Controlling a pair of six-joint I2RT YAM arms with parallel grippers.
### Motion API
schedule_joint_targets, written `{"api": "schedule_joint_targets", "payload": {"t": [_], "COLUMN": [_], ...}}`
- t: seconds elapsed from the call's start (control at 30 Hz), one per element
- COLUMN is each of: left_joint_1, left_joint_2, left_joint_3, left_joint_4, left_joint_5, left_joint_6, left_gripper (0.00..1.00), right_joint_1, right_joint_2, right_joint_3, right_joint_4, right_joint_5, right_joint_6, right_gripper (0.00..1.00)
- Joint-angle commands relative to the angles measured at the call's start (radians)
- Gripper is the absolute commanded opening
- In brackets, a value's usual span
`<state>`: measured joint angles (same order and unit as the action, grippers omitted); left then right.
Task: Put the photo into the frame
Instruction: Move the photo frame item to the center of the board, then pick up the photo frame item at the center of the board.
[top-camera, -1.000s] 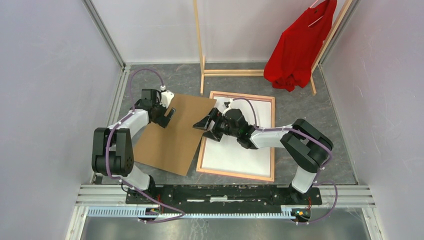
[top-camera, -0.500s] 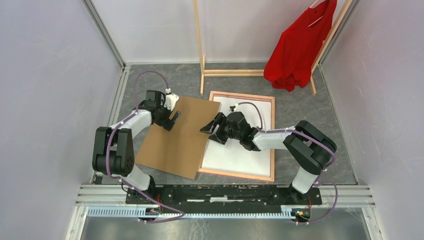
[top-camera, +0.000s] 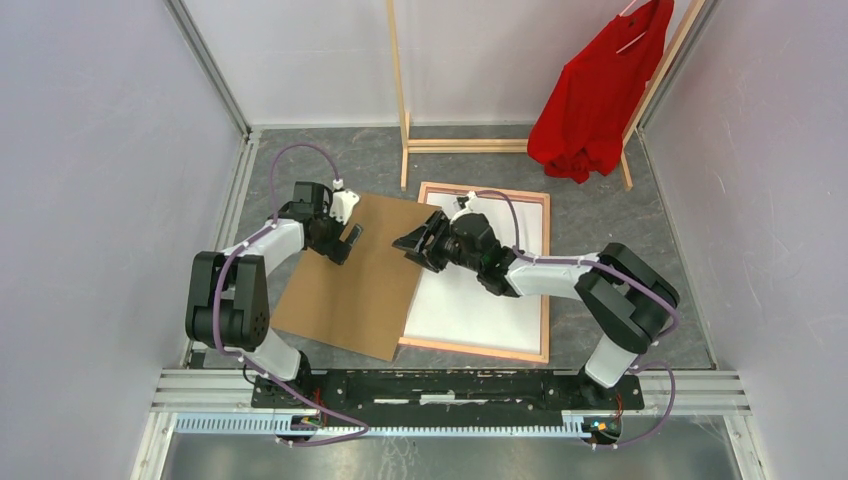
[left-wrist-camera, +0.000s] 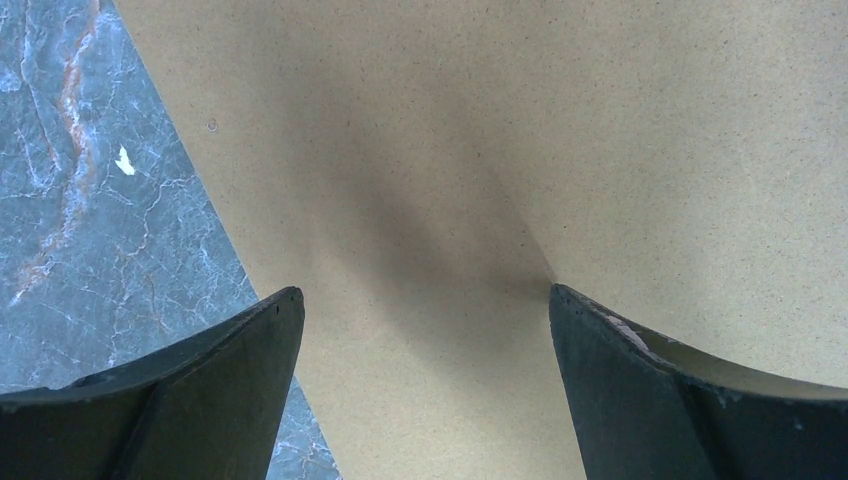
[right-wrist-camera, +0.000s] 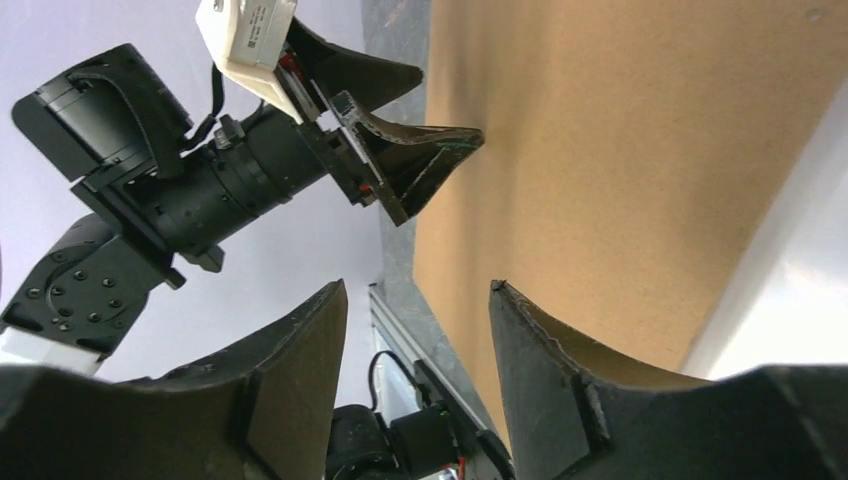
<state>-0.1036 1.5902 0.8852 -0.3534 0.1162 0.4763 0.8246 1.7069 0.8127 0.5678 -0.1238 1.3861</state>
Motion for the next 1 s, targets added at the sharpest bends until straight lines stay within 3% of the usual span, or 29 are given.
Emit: {"api": "schedule_joint_targets", "payload": {"t": [0.0,0.23,0.43,0.63,0.97], "left_joint_1": [-0.017,0.062,0.267,0.319,0.320], "left_joint_2": [0.021,-0.060,-0.048,0.001,0.086], "left_joint_3": [-0.020,0.214,0.346,0.185,0.068], "left_joint_4": [-0.162,-0.286,-0.297,-0.131,-0.052], "left_joint_5": [0.010,0.007,-0.003,-0.171,-0.146], "left_joint_6": [-0.020,-0.024,-0.005,0.054,0.027], "left_gripper": [0.99,1.00,1.00,0.99,0.99], "right_joint_1": [0.003,-0.002,-0.004,-0.007,-0.008], "right_joint_2": [-0.101,-0.143,-0.141,-0.121,-0.071], "right_joint_3": [0.060,0.034,0.014,0.022,0.028], "right_joint_4": [-0.162,-0.297,-0.339,-0.356,-0.371], "right_joint_5": [0.094,0.144,0.148,0.148,0.133], "right_joint_6": [-0.101,-0.174,-0.189,-0.202,-0.204], "right_gripper": [0.62,0.66,0.66,0.66,0.66]}}
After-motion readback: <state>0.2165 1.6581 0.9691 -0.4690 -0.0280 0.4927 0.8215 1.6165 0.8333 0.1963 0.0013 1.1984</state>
